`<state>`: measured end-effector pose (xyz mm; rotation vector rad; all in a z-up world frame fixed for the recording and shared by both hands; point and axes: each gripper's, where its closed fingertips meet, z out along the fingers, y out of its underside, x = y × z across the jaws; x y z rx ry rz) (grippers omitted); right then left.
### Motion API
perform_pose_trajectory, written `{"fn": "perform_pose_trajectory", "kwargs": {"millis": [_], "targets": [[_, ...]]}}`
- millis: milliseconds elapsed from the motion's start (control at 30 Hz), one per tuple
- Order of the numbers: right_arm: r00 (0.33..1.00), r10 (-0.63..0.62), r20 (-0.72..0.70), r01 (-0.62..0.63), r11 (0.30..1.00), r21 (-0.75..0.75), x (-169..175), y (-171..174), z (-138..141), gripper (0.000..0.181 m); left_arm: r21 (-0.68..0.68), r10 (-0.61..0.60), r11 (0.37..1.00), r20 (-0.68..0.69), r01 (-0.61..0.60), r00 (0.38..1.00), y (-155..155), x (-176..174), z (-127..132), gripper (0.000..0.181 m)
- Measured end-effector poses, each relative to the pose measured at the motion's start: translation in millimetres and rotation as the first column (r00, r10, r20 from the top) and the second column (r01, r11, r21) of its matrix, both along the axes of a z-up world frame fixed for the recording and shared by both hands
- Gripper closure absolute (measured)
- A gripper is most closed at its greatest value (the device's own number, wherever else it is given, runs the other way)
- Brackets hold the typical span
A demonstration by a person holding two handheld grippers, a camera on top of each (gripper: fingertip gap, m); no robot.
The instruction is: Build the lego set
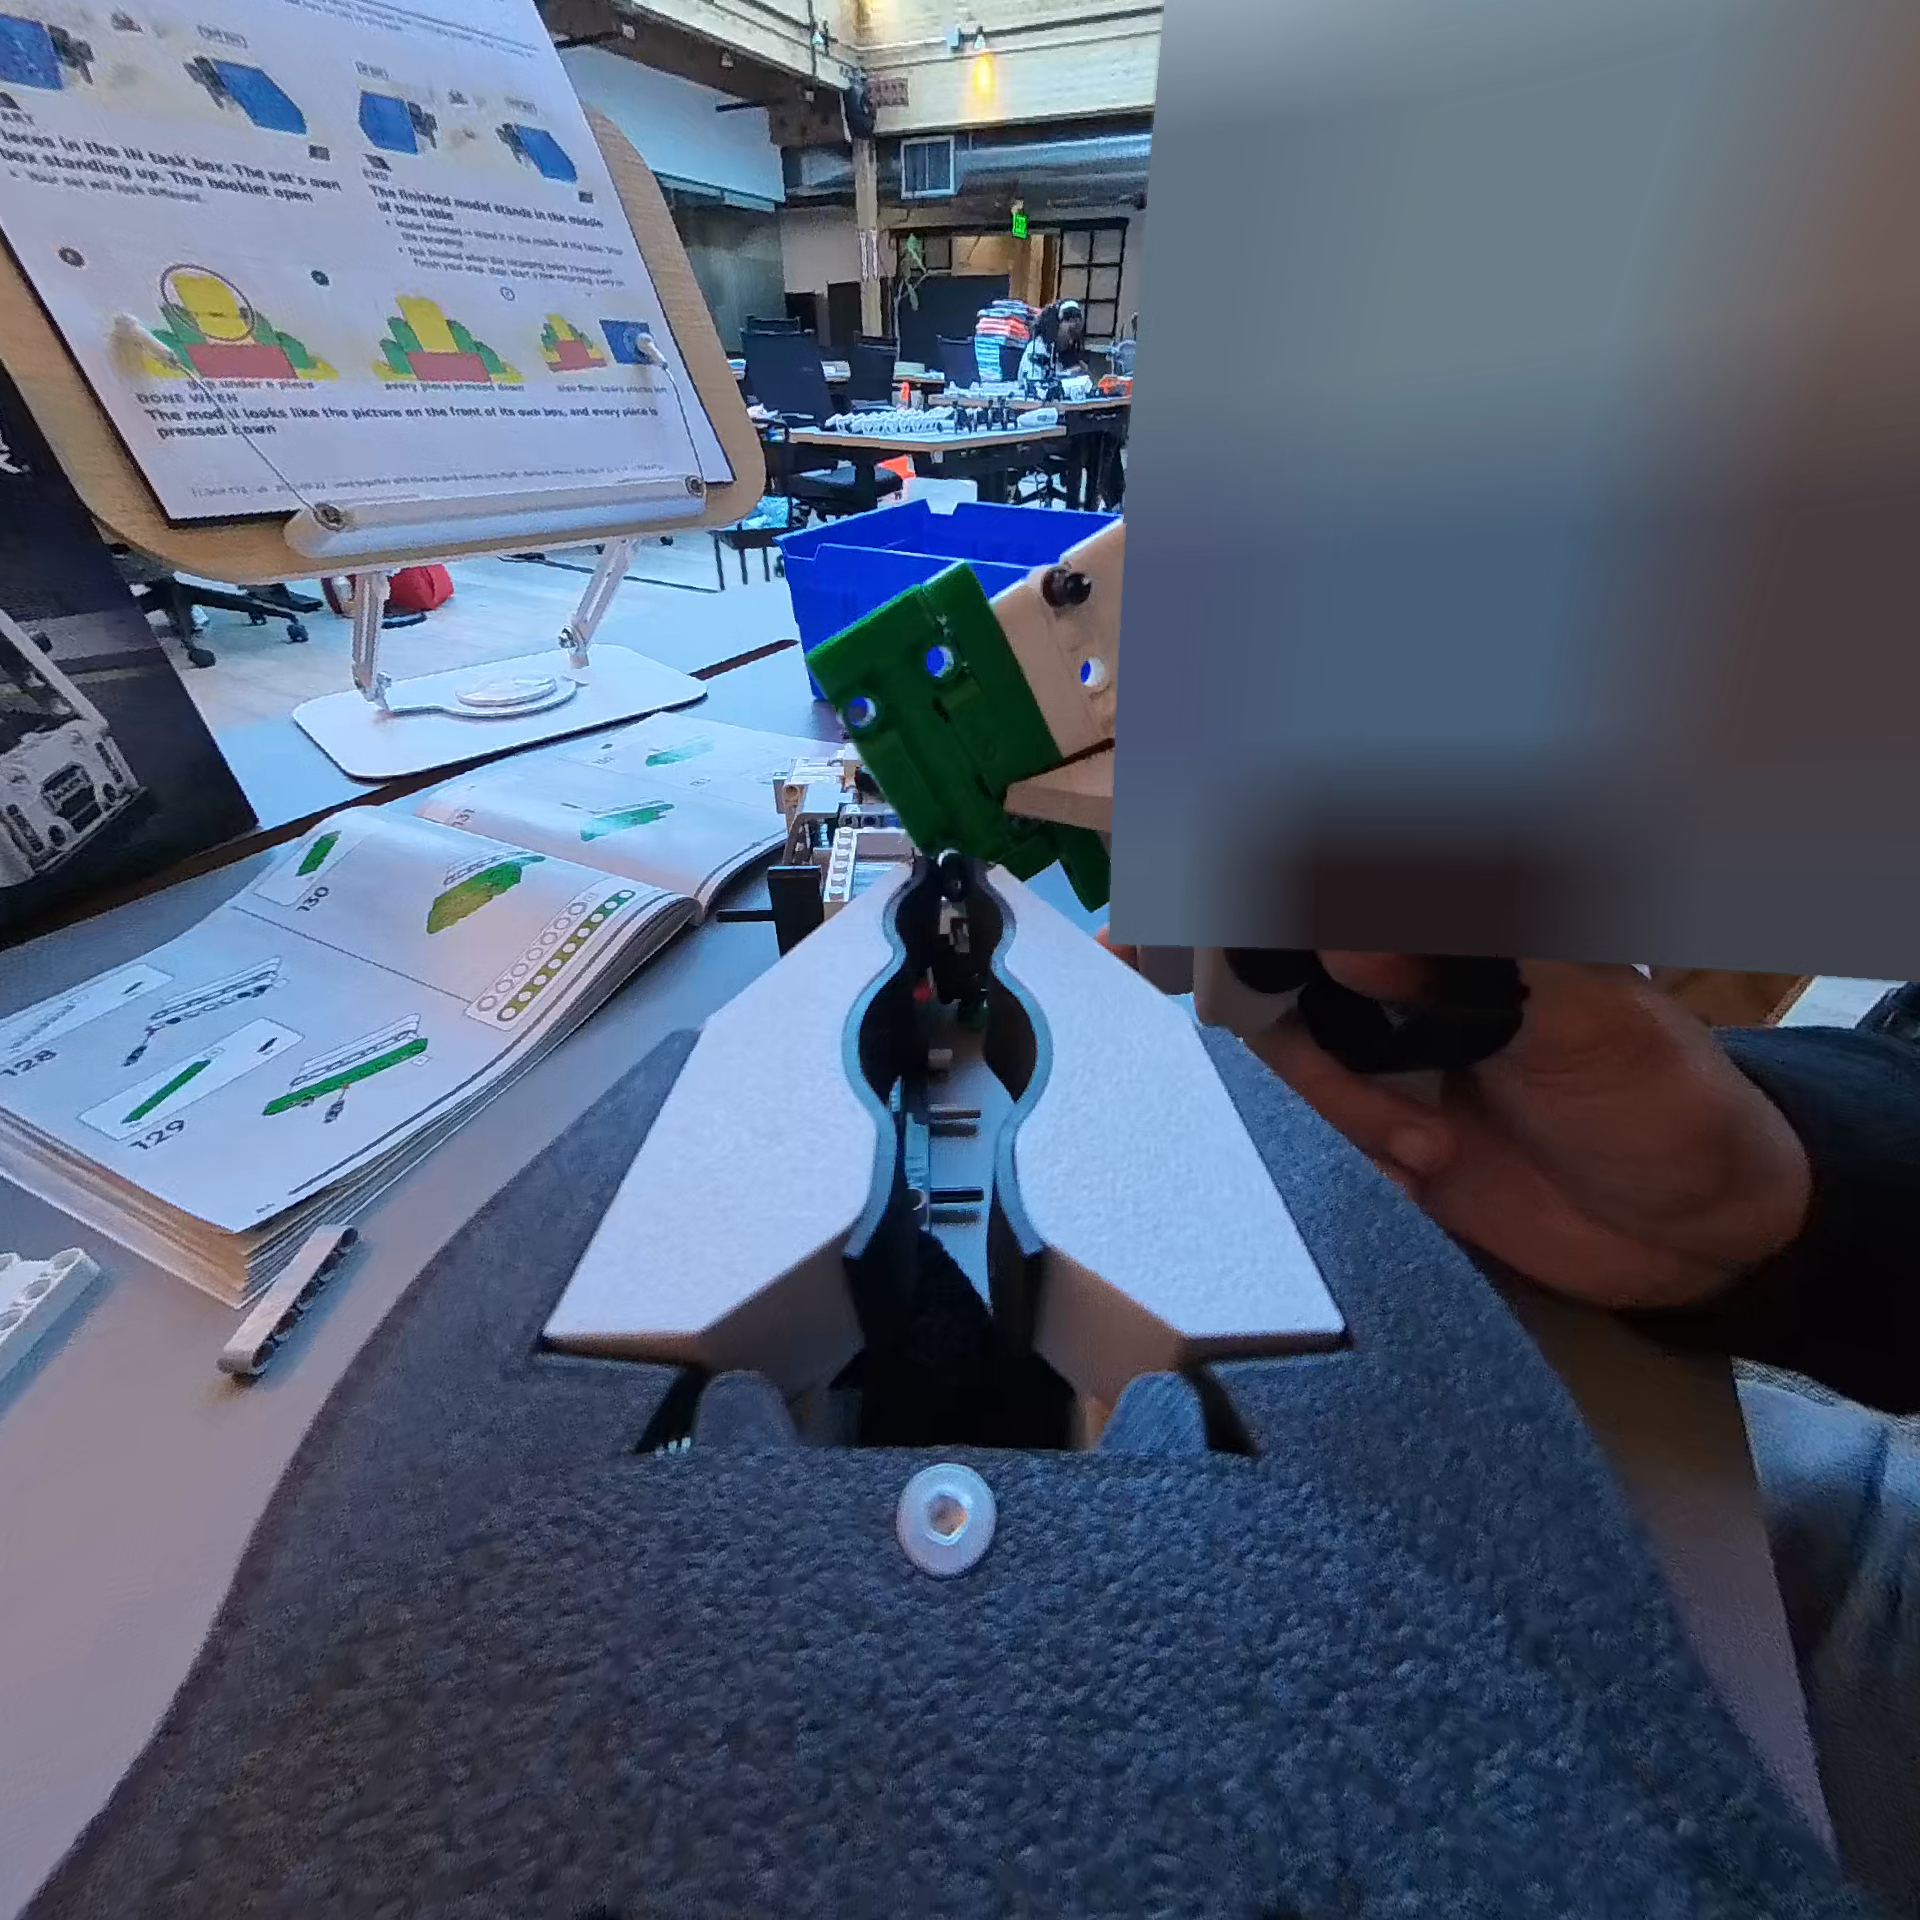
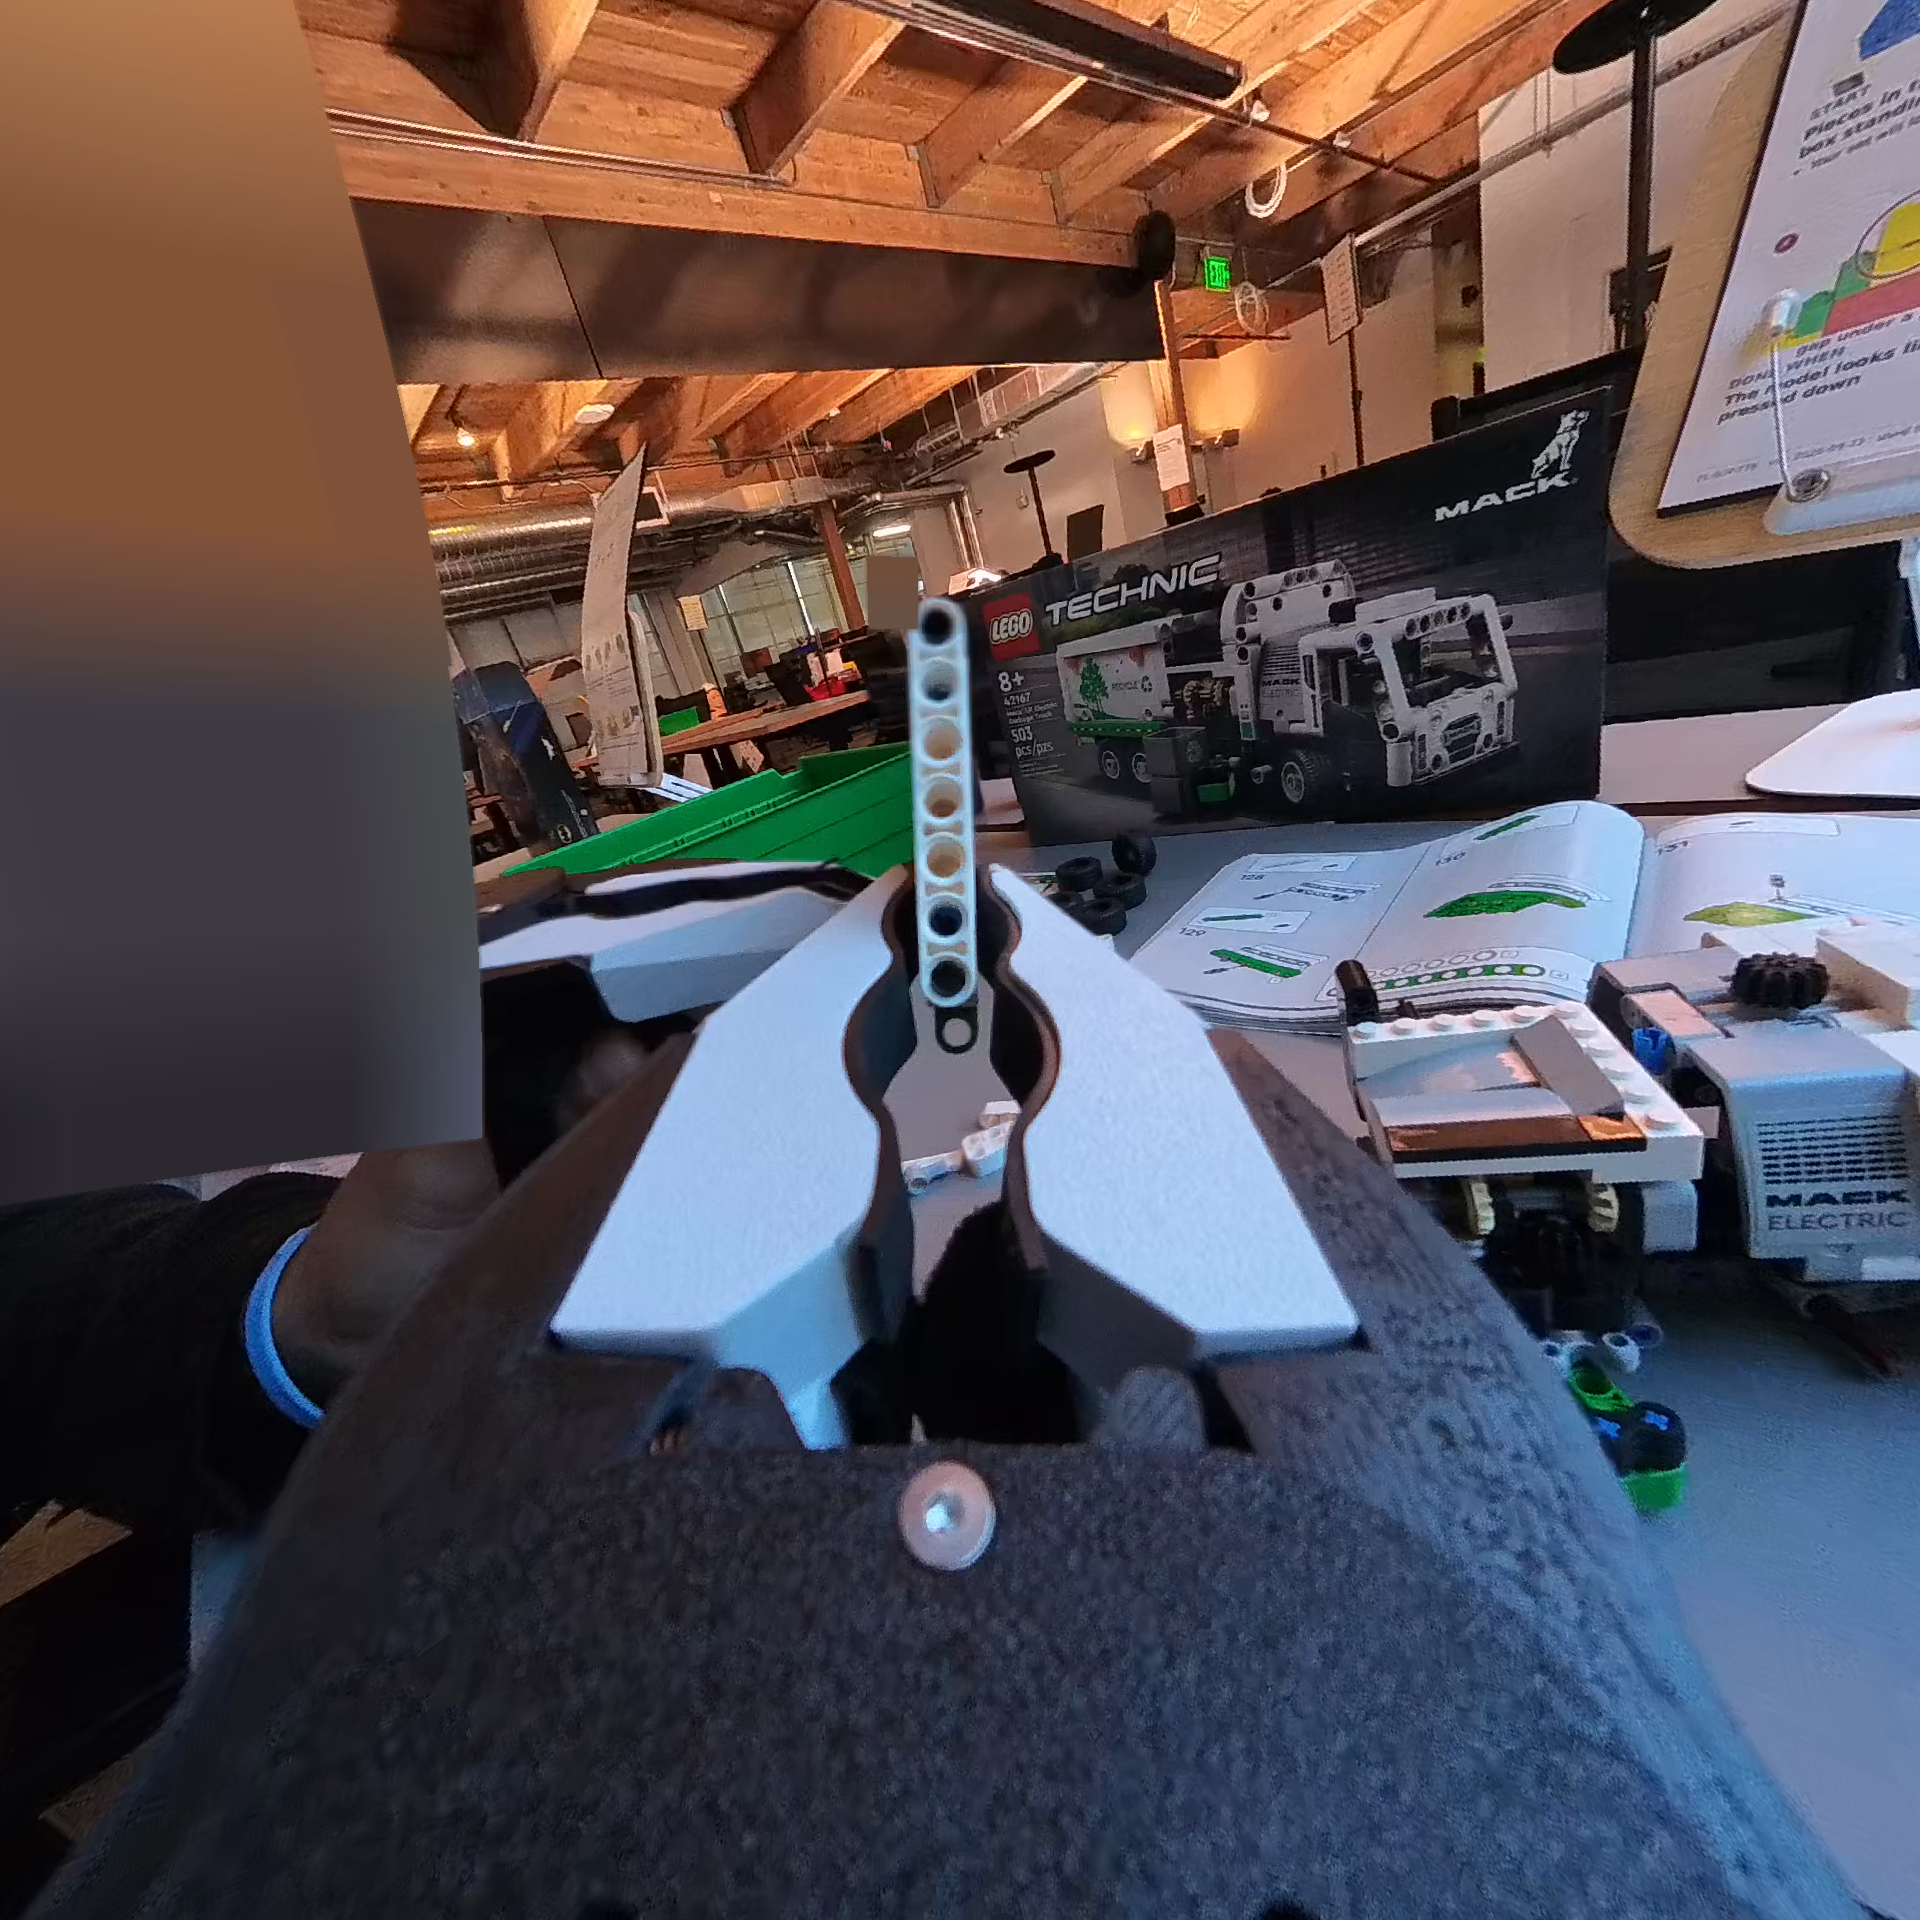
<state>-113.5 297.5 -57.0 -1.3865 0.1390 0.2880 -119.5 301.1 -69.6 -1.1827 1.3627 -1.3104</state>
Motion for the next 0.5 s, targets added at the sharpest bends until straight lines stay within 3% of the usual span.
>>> {"fn": "perform_pose_trajectory", "kwargs": {"millis": [100, 233, 367, 500], "targets": [[1.000, 0.017, -0.017, -0.017, 1.000, -0.009, -1.4, 0.7, -1.3, 0.174, 0.038, 0.011, 0.999, 0.002, -0.011, 1.000, 0.6, 0.0, -0.5, 0.179], [0.995, 0.055, -0.086, -0.056, 0.998, -0.018, -0.8, 1.3, -4.1, 0.174, 0.194, 0.049, 0.980, 0.000, -0.048, 0.999, 1.3, -0.1, -3.8, 0.179], [0.977, 0.124, -0.174, -0.130, 0.991, -0.023, -1.8, 1.5, -7.7, 0.174, 0.465, 0.105, 0.881, -0.003, -0.092, 0.994, 3.3, -1.6, -10.9, 0.179], [0.985, 0.136, -0.109, -0.147, 0.985, -0.094, -5.8, 4.0, -15.8, 0.174, 0.624, 0.148, 0.775, -0.032, -0.096, 0.988, 7.0, -4.7, -20.6, 0.178]]}}
